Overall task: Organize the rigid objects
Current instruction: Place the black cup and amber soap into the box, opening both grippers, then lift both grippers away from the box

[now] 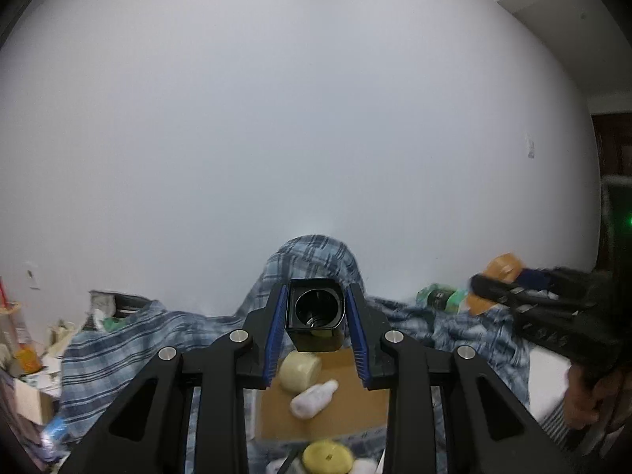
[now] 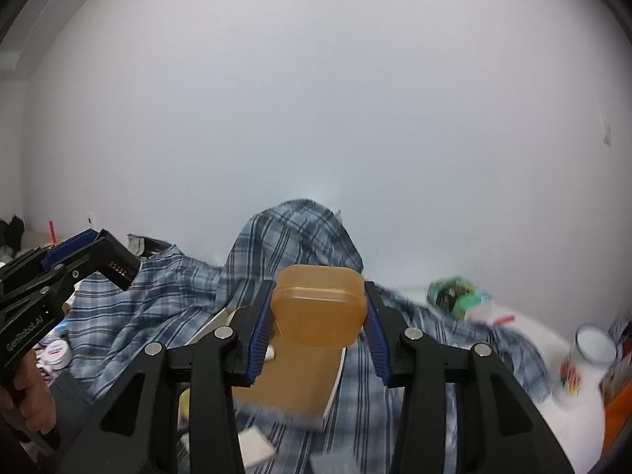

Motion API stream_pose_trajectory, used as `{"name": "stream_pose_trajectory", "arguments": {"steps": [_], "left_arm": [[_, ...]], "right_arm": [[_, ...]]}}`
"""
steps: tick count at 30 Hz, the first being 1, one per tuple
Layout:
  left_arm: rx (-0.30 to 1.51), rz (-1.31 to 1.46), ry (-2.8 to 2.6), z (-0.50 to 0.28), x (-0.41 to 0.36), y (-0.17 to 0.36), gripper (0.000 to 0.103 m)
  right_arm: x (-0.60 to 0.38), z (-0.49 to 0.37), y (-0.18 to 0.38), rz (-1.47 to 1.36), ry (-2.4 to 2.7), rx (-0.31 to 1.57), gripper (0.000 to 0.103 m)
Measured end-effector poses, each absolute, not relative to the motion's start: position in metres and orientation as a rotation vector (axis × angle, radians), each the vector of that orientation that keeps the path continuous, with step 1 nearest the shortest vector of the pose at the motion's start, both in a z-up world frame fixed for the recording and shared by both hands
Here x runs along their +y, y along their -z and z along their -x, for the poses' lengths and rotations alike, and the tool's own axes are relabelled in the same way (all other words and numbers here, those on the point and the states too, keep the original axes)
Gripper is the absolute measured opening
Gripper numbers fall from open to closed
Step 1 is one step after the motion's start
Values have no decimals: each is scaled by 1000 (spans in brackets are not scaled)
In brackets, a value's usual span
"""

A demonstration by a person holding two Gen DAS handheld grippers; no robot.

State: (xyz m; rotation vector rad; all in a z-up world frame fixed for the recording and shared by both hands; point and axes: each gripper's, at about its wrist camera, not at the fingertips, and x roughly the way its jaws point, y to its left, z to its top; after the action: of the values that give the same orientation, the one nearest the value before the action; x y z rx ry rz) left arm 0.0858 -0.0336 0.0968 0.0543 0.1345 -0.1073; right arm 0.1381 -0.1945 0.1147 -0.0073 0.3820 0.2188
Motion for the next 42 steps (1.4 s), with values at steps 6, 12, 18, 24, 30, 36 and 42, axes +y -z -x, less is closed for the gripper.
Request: {"name": "stream_pose_trajectory", "arguments": {"steps": [6, 12, 18, 24, 30, 36, 42], "left_arm": [[209, -42, 122, -133, -32, -85, 32], [396, -12, 87, -176, -17, -46, 32], [620, -1, 65, -207, -8, 4, 32], [690, 12, 47, -218, -2, 23, 32], [712, 8, 48, -219, -2, 26, 32], [685, 2, 17, -220, 0, 20, 58], [602, -15, 28, -203, -6, -4, 58]], "right_arm": [[-171, -180, -93, 33, -224, 441, 42], [-160, -207, -54, 41, -242, 553, 42], [-152, -228, -4, 85, -293, 756, 42], [-156, -241, 33, 71, -315, 916, 42], [-158, -241, 36, 70, -320, 933, 42], [-158, -240, 27, 80, -288, 882, 71], [-165, -233, 3, 67, -279, 810, 71]]}}
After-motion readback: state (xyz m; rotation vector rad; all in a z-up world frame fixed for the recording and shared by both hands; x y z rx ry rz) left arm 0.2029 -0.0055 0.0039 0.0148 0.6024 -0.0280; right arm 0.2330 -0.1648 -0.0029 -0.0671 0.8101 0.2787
